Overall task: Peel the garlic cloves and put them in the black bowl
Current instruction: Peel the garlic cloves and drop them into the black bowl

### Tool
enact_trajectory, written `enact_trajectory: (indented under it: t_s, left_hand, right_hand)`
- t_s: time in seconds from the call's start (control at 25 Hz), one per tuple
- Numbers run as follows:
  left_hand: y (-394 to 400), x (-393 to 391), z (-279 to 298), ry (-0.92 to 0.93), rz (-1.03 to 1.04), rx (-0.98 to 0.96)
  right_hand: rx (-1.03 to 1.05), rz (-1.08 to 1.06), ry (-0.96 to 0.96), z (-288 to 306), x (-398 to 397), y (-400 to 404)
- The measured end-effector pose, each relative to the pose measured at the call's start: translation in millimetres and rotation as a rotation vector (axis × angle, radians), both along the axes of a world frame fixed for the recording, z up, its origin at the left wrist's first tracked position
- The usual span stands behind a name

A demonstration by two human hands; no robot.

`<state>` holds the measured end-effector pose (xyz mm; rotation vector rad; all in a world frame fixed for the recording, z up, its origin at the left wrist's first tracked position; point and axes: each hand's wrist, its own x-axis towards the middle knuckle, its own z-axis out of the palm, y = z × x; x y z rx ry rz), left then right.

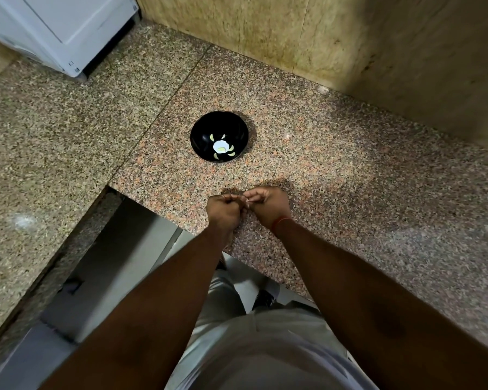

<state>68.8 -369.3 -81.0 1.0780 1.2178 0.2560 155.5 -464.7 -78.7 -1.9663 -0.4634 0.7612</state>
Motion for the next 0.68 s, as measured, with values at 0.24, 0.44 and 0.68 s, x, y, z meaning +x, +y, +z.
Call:
enact_trajectory:
  t_s: [0.24,0.44,0.68]
  left_hand:
    - [4.8,1.2,-7.3,0.032,-0.048,0.042]
    - [1.2,-0.6,0.4,0.129,-0.341,0.493]
    - [-0.6,-1.5,2.8,0.208,-0.616,0.898]
  right_hand:
    - [0.035,-0.119,0.267,-0.9,2.6,2.8]
    - [-0.022,-0.124,0.206,-7.6,3.9,2.5]
    - [-0.096,-0.059,0.035,-9.8,12.7,3.5]
